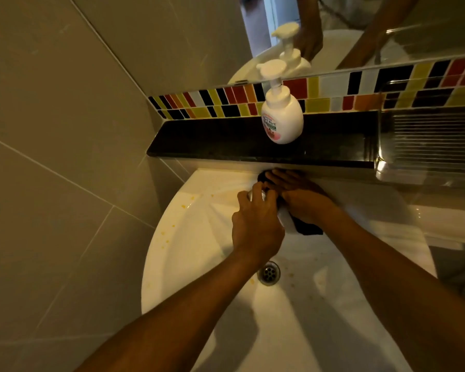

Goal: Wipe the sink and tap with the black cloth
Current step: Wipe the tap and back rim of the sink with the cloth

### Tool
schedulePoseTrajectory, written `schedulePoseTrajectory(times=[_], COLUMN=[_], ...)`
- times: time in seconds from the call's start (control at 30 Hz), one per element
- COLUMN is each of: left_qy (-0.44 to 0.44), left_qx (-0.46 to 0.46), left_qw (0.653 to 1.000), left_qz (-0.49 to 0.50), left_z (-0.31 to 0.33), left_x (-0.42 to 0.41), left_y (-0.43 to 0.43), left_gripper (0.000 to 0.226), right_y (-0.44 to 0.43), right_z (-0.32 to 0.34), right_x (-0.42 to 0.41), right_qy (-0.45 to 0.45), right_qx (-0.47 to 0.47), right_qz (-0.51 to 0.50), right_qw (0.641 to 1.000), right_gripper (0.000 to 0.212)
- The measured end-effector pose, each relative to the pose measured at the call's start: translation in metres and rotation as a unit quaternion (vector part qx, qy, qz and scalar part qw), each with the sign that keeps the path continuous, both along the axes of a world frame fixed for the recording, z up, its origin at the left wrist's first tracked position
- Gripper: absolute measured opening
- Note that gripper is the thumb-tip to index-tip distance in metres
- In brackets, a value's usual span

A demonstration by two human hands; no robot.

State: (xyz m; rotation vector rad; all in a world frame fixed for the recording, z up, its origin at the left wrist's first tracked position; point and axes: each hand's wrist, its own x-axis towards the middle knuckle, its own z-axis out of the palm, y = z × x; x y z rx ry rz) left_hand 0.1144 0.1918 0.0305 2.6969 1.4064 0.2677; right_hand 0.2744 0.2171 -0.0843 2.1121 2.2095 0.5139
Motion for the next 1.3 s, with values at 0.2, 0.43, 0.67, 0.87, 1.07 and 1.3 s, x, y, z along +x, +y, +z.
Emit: schedulePoseTrajectory(times=[0.2, 0.43, 0.67, 0.87, 1.07, 1.3], left_qy=[0.016, 0.014, 0.013, 0.015, 0.009, 0.011], left_qx=[0.002, -0.004, -0.018, -0.021, -0.026, -0.018], left_qw=[1.0, 1.0, 1.0, 1.0, 1.0, 1.0], left_qz=[-0.002, 0.007, 0.011, 0.006, 0.007, 0.011], left_z=[-0.001, 0.0, 0.002, 0.002, 0.001, 0.002], left_x=[0.0, 0.001, 0.002, 0.001, 0.001, 0.001], left_y=[0.0, 0.0, 0.0, 0.001, -0.001, -0.002], left_gripper=[0.037, 0.039, 0.042, 0.043, 0.038, 0.044], right_y=[-0.028, -0.093, -0.077, -0.027, -0.057, -0.14], right_z=[-0.001, 0.003, -0.003, 0.005, 0.0, 0.013], right_x=[0.001, 0.044, 0.015, -0.037, -0.055, 0.005], right_qy=[0.064, 0.125, 0.102, 0.192, 0.337, 0.224], right_qx=[-0.009, 0.0, -0.009, -0.017, 0.048, -0.088], right_qz=[0.06, 0.101, -0.042, -0.12, -0.111, -0.091], right_qw=[0.996, 0.987, 0.994, 0.974, 0.934, 0.966], right_gripper=[0.073, 0.068, 0.065, 0.058, 0.054, 0.096])
